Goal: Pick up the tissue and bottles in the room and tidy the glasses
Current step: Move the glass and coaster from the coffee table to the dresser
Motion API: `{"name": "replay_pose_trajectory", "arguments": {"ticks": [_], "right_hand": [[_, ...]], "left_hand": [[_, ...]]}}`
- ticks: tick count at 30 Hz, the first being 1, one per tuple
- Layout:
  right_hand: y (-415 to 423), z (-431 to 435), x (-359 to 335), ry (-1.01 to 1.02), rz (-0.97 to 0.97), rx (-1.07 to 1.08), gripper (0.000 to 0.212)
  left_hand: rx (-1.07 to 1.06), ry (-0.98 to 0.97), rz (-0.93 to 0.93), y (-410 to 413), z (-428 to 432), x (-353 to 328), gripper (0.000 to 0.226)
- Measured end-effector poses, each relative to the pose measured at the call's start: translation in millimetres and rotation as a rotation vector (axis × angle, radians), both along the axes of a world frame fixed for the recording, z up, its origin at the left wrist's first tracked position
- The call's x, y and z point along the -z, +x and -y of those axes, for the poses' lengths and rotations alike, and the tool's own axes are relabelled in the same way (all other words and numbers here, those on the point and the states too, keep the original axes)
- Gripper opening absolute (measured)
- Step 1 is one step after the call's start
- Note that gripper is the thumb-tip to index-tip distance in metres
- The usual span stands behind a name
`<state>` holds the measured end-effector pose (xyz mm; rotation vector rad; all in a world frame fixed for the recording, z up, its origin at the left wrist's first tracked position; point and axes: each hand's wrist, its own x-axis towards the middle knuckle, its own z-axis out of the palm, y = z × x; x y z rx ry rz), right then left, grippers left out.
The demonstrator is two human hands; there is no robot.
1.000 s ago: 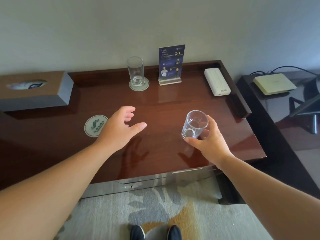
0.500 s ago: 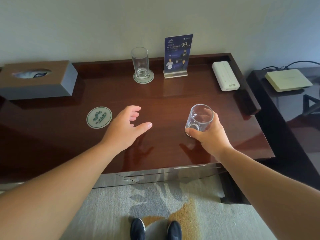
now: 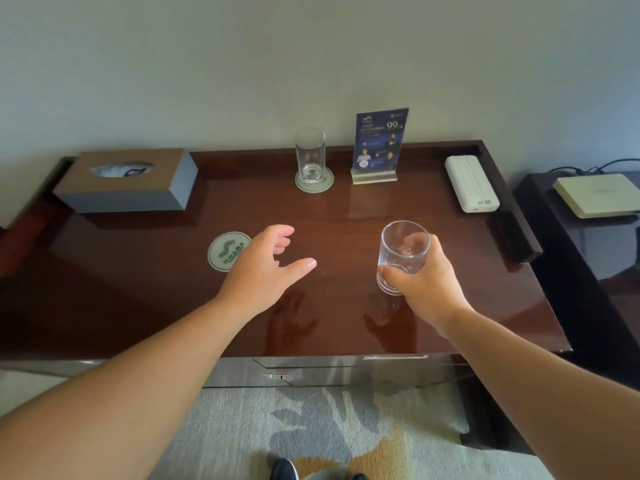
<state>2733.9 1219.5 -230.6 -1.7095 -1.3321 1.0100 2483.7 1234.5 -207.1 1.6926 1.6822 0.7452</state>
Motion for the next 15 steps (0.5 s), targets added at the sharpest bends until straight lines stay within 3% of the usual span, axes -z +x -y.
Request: {"name": "replay_pose_trajectory", "arguments": {"ticks": [8, 15], "right_hand": [[-61, -33, -52, 0.082, -0.084, -0.158, 0.051], [-114, -58, -56, 0.09, -0.118, -0.237, 0.051]], "left_hand": [[-0.121, 0.037, -0.105, -51, 0, -28, 0.059], [-0.223, -0.073, -0.171, -105, -19, 1, 0.056]]}}
